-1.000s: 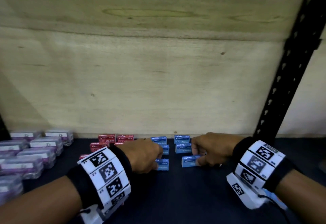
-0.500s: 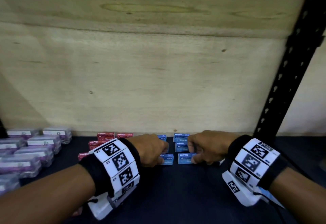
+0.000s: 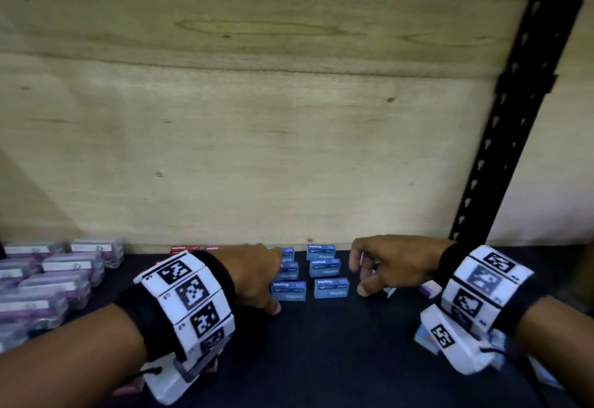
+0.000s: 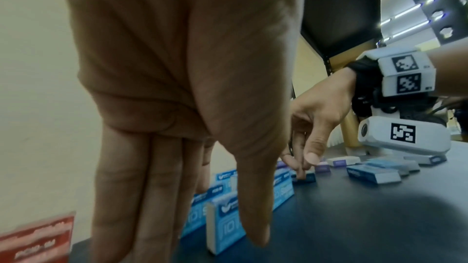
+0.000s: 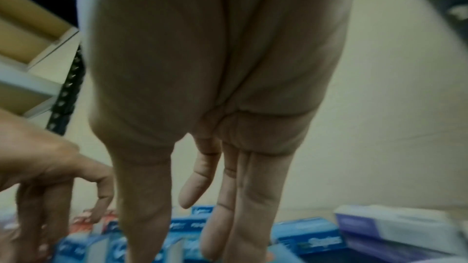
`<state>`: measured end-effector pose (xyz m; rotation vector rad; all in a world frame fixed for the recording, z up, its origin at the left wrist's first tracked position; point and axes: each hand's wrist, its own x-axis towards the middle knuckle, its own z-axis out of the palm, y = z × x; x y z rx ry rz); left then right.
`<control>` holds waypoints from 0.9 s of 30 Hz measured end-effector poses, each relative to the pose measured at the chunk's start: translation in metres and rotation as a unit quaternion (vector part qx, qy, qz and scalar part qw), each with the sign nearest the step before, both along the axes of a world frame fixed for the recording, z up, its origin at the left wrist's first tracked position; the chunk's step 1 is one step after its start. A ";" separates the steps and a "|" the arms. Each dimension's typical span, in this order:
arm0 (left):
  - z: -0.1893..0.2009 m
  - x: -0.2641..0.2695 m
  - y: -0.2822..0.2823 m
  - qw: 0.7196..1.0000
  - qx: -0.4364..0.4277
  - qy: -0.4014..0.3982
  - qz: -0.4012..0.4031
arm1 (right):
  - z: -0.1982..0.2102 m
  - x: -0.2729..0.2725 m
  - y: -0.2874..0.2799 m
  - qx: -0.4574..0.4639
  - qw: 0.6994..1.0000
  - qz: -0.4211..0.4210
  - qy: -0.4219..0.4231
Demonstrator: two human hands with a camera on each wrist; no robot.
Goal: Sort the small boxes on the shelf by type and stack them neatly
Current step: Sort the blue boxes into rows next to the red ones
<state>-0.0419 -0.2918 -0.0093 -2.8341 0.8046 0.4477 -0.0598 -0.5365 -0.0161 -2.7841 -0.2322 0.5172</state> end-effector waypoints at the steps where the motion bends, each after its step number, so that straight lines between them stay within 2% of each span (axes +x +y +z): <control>1: 0.003 -0.003 -0.001 1.000 0.005 -0.017 0.001 | 0.003 -0.002 -0.008 0.004 1.000 -0.005 -0.017; 6: 0.021 -0.012 -0.017 0.992 0.028 -0.109 -0.056 | 0.020 -0.012 -0.046 -0.076 0.996 -0.029 -0.040; 9: 0.022 -0.013 -0.038 0.989 0.003 -0.121 -0.089 | 0.022 -0.017 -0.065 -0.136 0.988 -0.054 -0.049; 14: 0.011 -0.010 -0.080 0.985 0.018 -0.130 -0.111 | 0.023 -0.018 -0.084 -0.153 0.984 -0.078 -0.049; 21: -0.004 -0.007 -0.126 0.986 0.034 -0.135 -0.096 | 0.025 0.012 -0.086 -0.157 0.985 -0.037 -0.066; 27: -0.018 -0.001 -0.145 0.990 0.032 -0.126 -0.058 | 0.015 0.043 -0.069 -0.176 0.982 0.023 -0.059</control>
